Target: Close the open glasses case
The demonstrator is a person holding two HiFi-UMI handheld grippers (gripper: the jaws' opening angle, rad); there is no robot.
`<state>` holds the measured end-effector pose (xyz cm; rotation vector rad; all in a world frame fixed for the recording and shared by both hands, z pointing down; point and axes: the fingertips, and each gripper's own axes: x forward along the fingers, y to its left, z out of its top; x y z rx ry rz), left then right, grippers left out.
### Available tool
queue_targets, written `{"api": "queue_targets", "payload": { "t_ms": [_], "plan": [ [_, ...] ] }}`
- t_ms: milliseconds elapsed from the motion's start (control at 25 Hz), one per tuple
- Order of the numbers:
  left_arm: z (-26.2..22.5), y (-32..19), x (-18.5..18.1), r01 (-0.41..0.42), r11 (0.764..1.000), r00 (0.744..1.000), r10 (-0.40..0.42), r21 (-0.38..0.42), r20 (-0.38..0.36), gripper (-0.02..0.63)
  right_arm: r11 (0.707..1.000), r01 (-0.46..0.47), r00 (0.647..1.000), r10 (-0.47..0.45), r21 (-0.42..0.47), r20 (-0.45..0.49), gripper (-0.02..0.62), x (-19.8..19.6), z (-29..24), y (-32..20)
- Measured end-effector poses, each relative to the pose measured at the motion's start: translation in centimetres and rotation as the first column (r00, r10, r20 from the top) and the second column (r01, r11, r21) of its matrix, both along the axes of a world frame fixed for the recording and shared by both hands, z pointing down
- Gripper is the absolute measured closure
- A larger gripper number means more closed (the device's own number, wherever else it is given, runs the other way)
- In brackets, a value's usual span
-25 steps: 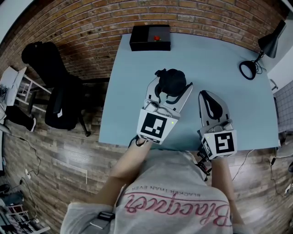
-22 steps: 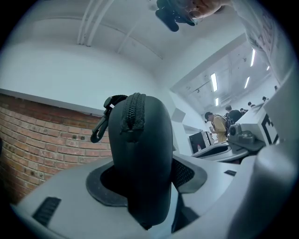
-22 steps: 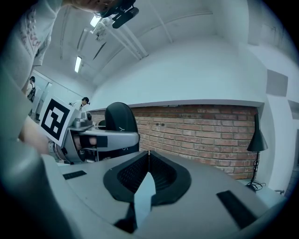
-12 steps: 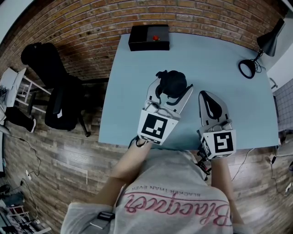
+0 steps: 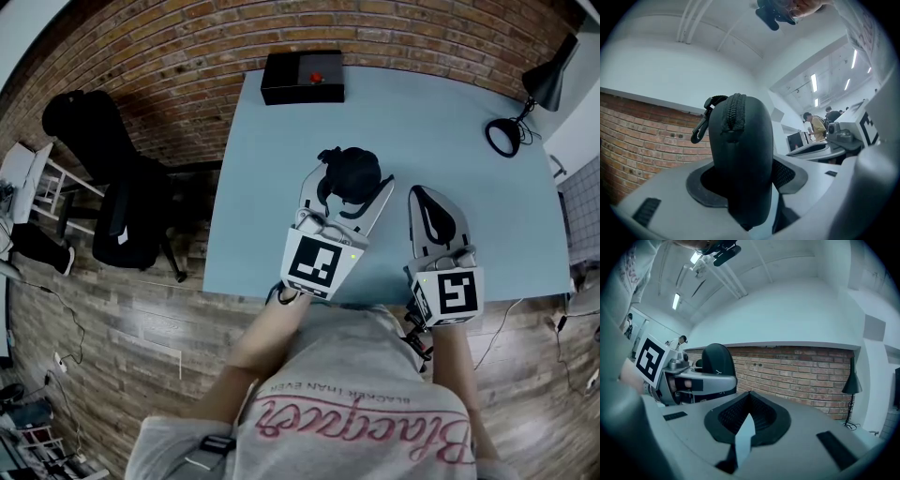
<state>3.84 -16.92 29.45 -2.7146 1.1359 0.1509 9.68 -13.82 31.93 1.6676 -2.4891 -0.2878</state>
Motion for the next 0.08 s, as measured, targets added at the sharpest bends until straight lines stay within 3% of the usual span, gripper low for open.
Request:
{"api": "queue_targets", "payload": {
  "t_ms": [80],
  "plan": [
    [-0.02,0.06,-0.25,0.006,1.0,1.0,-0.006,-0.011,-0.011,0.342,1.0,0.001,1.0,-0.001,-0.006,0.005,0.575,-0.13,-0.1,0.13]
  ]
}}
